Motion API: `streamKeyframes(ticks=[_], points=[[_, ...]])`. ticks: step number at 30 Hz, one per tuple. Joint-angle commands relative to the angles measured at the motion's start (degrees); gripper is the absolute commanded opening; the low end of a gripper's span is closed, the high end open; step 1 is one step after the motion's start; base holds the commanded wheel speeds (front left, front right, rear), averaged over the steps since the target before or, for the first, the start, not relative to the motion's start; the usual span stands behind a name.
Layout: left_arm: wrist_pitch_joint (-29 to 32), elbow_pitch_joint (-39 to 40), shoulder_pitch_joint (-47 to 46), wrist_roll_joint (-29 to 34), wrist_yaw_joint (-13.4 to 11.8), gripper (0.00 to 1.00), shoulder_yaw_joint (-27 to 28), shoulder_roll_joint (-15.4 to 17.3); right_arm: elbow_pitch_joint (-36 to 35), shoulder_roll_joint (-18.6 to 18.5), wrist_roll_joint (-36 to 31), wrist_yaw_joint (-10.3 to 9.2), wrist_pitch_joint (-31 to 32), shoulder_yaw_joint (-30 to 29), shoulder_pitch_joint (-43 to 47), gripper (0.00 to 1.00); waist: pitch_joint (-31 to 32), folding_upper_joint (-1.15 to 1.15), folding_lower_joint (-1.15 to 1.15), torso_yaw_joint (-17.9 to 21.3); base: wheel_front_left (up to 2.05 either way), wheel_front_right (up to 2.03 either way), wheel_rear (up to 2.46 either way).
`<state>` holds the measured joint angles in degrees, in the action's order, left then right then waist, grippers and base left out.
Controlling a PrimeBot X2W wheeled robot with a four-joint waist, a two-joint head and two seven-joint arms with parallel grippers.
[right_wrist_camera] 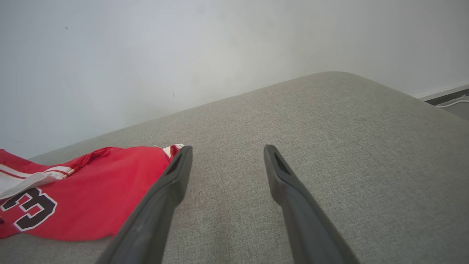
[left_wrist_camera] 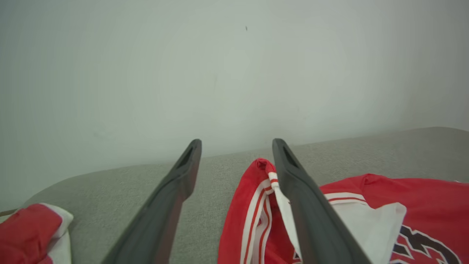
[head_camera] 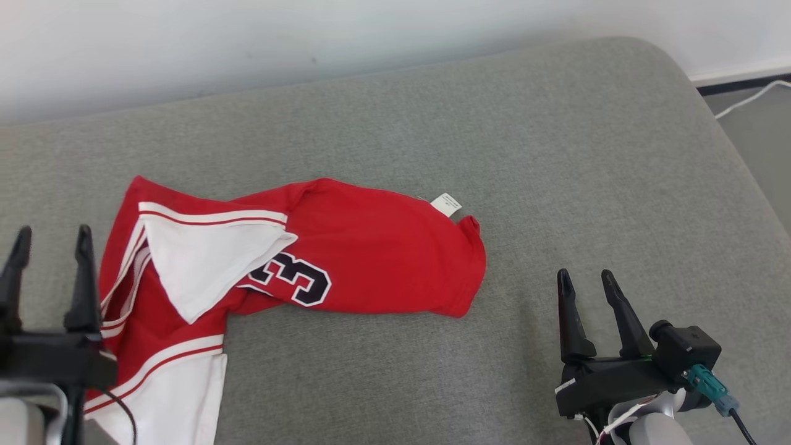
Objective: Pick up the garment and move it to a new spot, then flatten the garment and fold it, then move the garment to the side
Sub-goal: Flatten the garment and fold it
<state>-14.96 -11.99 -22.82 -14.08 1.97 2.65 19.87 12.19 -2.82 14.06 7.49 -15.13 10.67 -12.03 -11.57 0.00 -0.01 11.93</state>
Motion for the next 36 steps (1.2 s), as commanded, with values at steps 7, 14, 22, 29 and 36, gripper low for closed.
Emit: streamKeyframes(ticks=[7, 14, 22, 29, 36], points=[[-0.27, 6.97, 8.01, 1.5, -0.31, 1.0, 2.85, -6.32, 0.44, -0.1, -1.14, 0.0, -0.08, -0.26, 1.02, 1.0, 2.46, 0.0, 0.01, -3.38, 0.0, 0.0, 0.0], [-0.27, 10.93, 11.33, 3.06, -0.48, 1.0, 5.72, -11.14, 1.57, -0.11, -1.96, 0.0, -0.08, -0.26, 1.22, 1.0, 3.4, 0.0, 0.01, -5.97, 0.0, 0.0, 0.0], [-0.26, 13.75, 15.67, 3.79, 0.44, 1.0, 7.21, -15.66, 5.9, -0.11, -1.15, 0.0, -0.08, 0.38, -0.08, 1.0, 4.27, 0.0, 0.01, -8.69, 0.0, 0.0, 0.0], [-0.26, 13.55, 15.8, 3.95, 0.84, 1.0, 6.97, -16.63, 13.34, -0.1, -0.38, 0.0, 3.12, 0.98, -4.05, 1.0, 4.47, 0.0, 0.01, -10.29, 0.0, 0.0, 0.0], [-0.26, 13.85, 15.24, 3.5, 0.52, 1.0, 5.91, -16.94, 21.29, -0.13, -0.21, 0.0, 7.19, 0.54, -9.15, 1.0, 4.1, 0.0, 0.01, -12.33, 0.0, 0.0, 0.0]])
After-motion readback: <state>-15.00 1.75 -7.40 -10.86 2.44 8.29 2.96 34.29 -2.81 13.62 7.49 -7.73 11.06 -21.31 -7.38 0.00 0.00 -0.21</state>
